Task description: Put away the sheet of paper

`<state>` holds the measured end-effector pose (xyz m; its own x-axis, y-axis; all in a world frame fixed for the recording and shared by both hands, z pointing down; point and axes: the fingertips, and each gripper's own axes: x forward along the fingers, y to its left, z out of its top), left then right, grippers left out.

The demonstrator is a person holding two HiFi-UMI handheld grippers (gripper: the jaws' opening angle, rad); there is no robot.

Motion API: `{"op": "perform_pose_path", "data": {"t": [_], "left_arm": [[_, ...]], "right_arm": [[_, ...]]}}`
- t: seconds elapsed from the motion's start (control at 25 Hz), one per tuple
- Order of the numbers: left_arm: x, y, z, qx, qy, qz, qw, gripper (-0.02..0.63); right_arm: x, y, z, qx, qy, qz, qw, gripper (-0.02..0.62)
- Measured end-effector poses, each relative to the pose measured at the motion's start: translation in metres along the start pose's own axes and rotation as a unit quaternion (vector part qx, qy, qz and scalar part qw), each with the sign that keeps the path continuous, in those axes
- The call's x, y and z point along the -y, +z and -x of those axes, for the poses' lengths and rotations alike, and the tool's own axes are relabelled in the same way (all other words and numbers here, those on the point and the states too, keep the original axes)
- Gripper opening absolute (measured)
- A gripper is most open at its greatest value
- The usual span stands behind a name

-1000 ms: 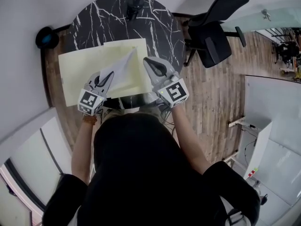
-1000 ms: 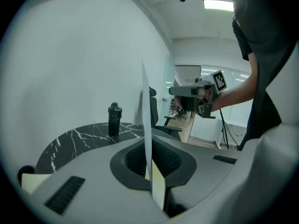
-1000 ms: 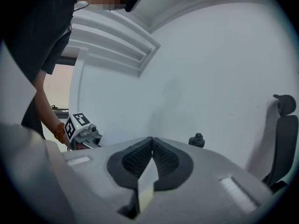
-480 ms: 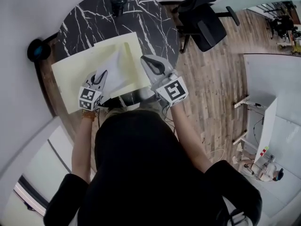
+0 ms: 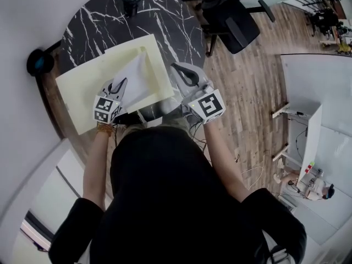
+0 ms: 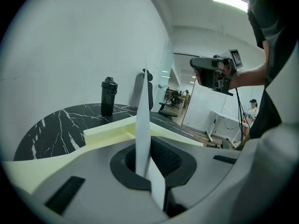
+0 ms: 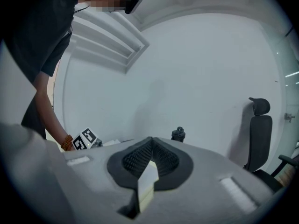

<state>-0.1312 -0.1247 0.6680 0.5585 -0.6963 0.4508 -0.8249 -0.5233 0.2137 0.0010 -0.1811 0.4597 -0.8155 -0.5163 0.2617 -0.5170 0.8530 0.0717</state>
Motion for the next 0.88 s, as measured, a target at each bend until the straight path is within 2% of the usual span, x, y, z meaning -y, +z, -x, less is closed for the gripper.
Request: {"op": "perform_pose_path", "data": {"t": [0.28, 0.68, 0.88], "left_arm": [[0.003, -0.006, -0.016, -0.014, -0.001, -0.012, 0.9998, 0.011], [0.0, -0.016, -0.033, -0.036, 0.0, -0.007, 0.9993, 0.011], [0.001, -0.018, -0.046, -0.043, 0.003, -0.002, 0.9991, 0.011]], "right_arm": [[0.005, -0.001, 0.01, 0.006, -0.005, 0.007, 1.0, -0.002], [0.016, 0.001, 0.022, 0.001, -0.025, 0.006, 1.0, -0.002], [0.013, -0.003, 0.026, 0.0, -0.02, 0.003, 1.0, -0.002]]}}
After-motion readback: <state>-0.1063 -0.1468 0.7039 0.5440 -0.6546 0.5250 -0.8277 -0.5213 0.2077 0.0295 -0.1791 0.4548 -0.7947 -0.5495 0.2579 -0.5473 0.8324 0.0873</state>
